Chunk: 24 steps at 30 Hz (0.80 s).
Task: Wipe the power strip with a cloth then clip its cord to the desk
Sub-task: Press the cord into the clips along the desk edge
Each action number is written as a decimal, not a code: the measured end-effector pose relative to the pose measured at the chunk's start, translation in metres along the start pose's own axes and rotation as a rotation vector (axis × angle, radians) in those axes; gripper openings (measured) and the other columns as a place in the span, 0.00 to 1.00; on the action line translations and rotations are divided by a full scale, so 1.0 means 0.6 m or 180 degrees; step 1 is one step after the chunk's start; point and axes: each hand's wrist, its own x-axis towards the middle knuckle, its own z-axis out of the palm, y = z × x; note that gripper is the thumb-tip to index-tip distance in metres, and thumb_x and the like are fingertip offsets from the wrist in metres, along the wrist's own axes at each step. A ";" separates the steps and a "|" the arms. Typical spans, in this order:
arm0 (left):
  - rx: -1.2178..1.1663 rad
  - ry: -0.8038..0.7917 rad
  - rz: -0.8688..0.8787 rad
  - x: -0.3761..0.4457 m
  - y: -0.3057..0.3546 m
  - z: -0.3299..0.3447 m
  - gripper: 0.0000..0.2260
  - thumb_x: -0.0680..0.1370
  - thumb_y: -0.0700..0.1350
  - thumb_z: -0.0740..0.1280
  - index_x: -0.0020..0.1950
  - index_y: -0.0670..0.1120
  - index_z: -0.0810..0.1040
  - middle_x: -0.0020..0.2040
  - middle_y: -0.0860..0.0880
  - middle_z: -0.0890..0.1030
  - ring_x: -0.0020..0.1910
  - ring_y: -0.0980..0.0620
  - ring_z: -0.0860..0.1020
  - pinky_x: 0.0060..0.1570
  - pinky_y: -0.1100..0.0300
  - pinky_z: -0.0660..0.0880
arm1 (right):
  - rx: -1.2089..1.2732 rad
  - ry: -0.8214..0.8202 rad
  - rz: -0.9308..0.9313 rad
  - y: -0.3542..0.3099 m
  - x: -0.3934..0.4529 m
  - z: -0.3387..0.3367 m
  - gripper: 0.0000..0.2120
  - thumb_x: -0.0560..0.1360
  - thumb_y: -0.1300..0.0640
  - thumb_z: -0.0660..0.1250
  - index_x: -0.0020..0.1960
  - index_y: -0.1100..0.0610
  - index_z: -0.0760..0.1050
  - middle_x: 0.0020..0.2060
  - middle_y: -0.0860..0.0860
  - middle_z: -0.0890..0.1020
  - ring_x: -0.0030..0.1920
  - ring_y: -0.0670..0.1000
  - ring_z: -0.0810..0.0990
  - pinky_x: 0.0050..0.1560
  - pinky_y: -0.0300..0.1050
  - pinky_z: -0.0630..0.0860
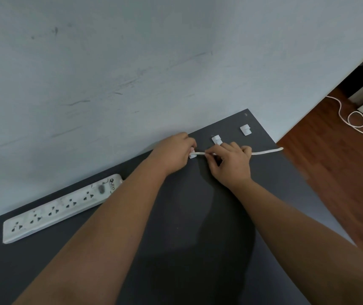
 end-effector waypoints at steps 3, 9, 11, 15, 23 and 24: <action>-0.0083 0.0563 -0.0143 -0.014 0.005 0.028 0.10 0.80 0.44 0.61 0.59 0.43 0.75 0.56 0.44 0.79 0.51 0.42 0.78 0.48 0.50 0.74 | -0.0009 -0.0007 0.0066 0.000 0.003 0.003 0.03 0.73 0.50 0.68 0.41 0.47 0.79 0.29 0.45 0.77 0.37 0.50 0.74 0.46 0.46 0.57; -0.0357 0.1481 -0.0576 -0.034 0.023 0.075 0.04 0.79 0.41 0.64 0.46 0.42 0.77 0.44 0.44 0.80 0.43 0.44 0.78 0.42 0.53 0.73 | 0.0005 0.0001 0.0174 -0.001 0.010 0.011 0.03 0.73 0.50 0.68 0.43 0.47 0.81 0.30 0.46 0.78 0.38 0.51 0.75 0.47 0.46 0.56; -0.0368 0.1603 -0.0594 -0.034 0.025 0.079 0.03 0.78 0.40 0.65 0.45 0.41 0.76 0.43 0.43 0.80 0.42 0.44 0.77 0.42 0.53 0.73 | -0.0033 0.0003 0.0195 -0.002 0.011 0.013 0.04 0.73 0.50 0.68 0.43 0.48 0.81 0.30 0.46 0.79 0.39 0.52 0.75 0.47 0.47 0.56; -0.0196 0.1640 -0.0499 -0.030 0.020 0.086 0.03 0.77 0.38 0.66 0.43 0.41 0.75 0.41 0.44 0.79 0.40 0.44 0.76 0.42 0.60 0.68 | -0.0163 0.0052 0.0273 -0.008 0.015 0.019 0.05 0.72 0.50 0.68 0.42 0.49 0.81 0.30 0.47 0.80 0.38 0.53 0.76 0.46 0.48 0.57; -0.0223 0.1580 -0.0200 -0.029 0.003 0.086 0.06 0.79 0.42 0.61 0.43 0.43 0.73 0.42 0.46 0.77 0.40 0.46 0.73 0.41 0.60 0.66 | -0.0188 0.0076 0.0337 -0.012 0.020 0.023 0.05 0.72 0.51 0.68 0.42 0.51 0.81 0.32 0.47 0.82 0.37 0.53 0.77 0.46 0.47 0.56; -0.0260 0.1565 -0.0156 -0.031 0.003 0.084 0.05 0.79 0.41 0.62 0.43 0.43 0.73 0.43 0.46 0.77 0.40 0.47 0.73 0.42 0.60 0.67 | -0.0180 0.0059 0.0349 -0.013 0.021 0.023 0.05 0.72 0.51 0.68 0.42 0.51 0.81 0.33 0.47 0.82 0.37 0.53 0.77 0.46 0.47 0.56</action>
